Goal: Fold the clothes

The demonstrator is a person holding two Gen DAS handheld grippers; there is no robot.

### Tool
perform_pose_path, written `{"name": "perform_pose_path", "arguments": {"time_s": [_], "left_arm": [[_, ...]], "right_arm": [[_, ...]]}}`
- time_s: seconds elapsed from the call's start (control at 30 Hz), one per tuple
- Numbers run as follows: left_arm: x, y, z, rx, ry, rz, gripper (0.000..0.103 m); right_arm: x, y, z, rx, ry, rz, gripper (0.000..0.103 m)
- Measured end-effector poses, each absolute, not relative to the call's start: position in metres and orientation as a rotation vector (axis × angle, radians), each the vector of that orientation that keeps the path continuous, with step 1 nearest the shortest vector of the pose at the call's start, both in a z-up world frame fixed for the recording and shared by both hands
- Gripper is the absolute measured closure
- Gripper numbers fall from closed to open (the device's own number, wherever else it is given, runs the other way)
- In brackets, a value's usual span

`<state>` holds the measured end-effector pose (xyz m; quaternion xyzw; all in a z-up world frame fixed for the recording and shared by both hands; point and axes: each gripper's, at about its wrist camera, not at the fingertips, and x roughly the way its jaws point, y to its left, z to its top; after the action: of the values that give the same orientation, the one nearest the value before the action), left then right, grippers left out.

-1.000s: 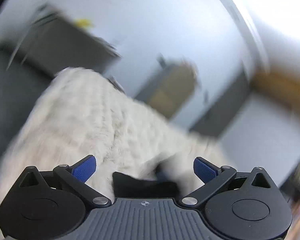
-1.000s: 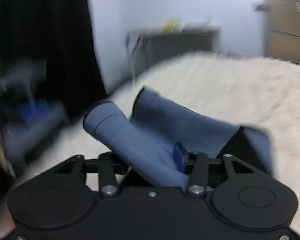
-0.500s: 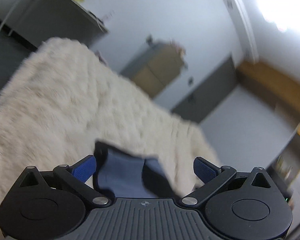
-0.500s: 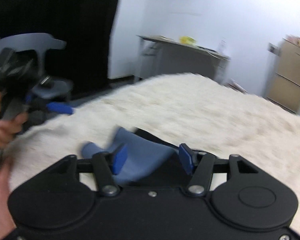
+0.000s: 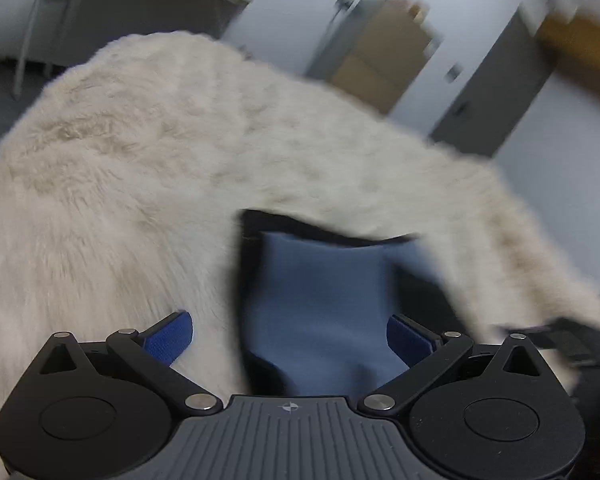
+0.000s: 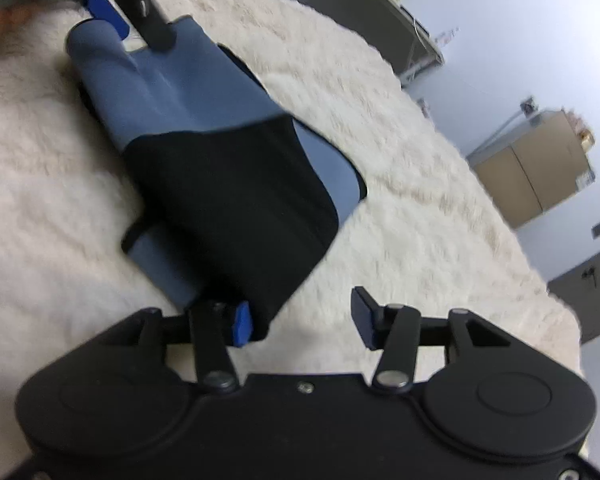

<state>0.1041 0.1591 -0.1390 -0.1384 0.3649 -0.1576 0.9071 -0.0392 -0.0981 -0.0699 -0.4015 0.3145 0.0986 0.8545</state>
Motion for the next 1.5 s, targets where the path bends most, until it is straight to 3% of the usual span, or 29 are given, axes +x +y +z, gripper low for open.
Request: {"name": "perform_pose_path", "arguments": {"time_s": [0.03, 0.23, 0.33, 0.4, 0.43, 0.47, 0.5, 0.63, 0.7, 0.77, 0.8, 0.9, 1.0, 1.07, 1.1, 1.17, 1.2, 1.3, 1.4, 1.43, 1.5], "left_arm": [[0.108, 0.154, -0.144, -0.255, 0.744, -0.32, 0.0], [0.118, 0.163, -0.124, -0.27, 0.729, -0.329, 0.001], [0.131, 0.166, -0.116, -0.294, 0.762, -0.39, 0.001], [0.138, 0.162, -0.117, -0.307, 0.785, -0.455, 0.003], [0.144, 0.154, -0.121, -0.297, 0.817, -0.535, 0.014], [0.146, 0.15, -0.123, -0.286, 0.831, -0.55, 0.017], [0.151, 0.143, -0.128, -0.248, 0.861, -0.556, 0.017], [0.163, 0.144, -0.138, -0.272, 0.913, -0.564, 0.019], [0.167, 0.152, -0.139, -0.341, 0.913, -0.593, 0.027], [0.171, 0.158, -0.138, -0.361, 0.923, -0.606, 0.052], [0.172, 0.158, -0.133, -0.341, 0.914, -0.615, 0.054], [0.173, 0.15, -0.11, -0.282, 0.821, -0.63, 0.058], [0.189, 0.135, -0.096, -0.313, 0.766, -0.598, 0.052], [0.202, 0.123, -0.097, -0.288, 0.79, -0.533, 0.021], [0.209, 0.114, -0.101, -0.229, 0.816, -0.453, 0.021], [0.206, 0.107, -0.103, -0.195, 0.807, -0.376, 0.02], [0.195, 0.108, -0.099, -0.223, 0.785, -0.341, 0.019], [0.144, 0.105, -0.077, -0.252, 0.726, -0.259, 0.004], [0.077, 0.108, -0.049, -0.303, 0.602, -0.301, 0.0], [0.053, 0.108, -0.041, -0.33, 0.573, -0.307, 0.0], [0.021, 0.107, -0.031, -0.371, 0.558, -0.29, 0.0]], "right_arm": [[-0.039, -0.102, -0.068, -0.849, 0.668, 0.207, 0.036], [-0.04, -0.137, -0.025, -0.772, 0.848, 0.423, 0.034], [-0.023, -0.168, 0.009, -0.491, 0.798, 0.474, 0.033], [0.013, -0.195, 0.014, -0.144, 0.775, 0.526, 0.034], [0.033, -0.203, 0.007, -0.035, 0.795, 0.542, 0.039], [0.044, -0.207, 0.002, 0.009, 0.807, 0.548, 0.044], [0.057, -0.207, -0.006, 0.032, 0.823, 0.541, 0.05], [0.12, -0.204, -0.057, 0.182, 0.944, 0.556, 0.055], [0.125, -0.208, -0.073, 0.29, 0.938, 0.585, 0.058], [0.124, -0.217, -0.077, 0.362, 0.918, 0.604, 0.076], [0.124, -0.225, -0.076, 0.393, 0.898, 0.62, 0.085], [0.113, -0.231, -0.052, 0.361, 0.8, 0.642, 0.088], [0.113, -0.246, -0.029, 0.371, 0.653, 0.603, 0.088], [0.119, -0.254, -0.033, 0.317, 0.635, 0.507, 0.082], [0.121, -0.254, -0.042, 0.241, 0.66, 0.422, 0.074], [0.123, -0.259, -0.055, 0.197, 0.69, 0.327, 0.072], [0.124, -0.262, -0.061, 0.189, 0.699, 0.29, 0.064], [0.104, -0.28, -0.036, 0.318, 0.562, 0.191, 0.059], [0.081, -0.263, -0.02, 0.328, 0.434, 0.347, 0.037], [0.08, -0.255, -0.023, 0.312, 0.457, 0.393, 0.037], [0.085, -0.221, -0.051, 0.19, 0.684, 0.452, 0.041]]}}
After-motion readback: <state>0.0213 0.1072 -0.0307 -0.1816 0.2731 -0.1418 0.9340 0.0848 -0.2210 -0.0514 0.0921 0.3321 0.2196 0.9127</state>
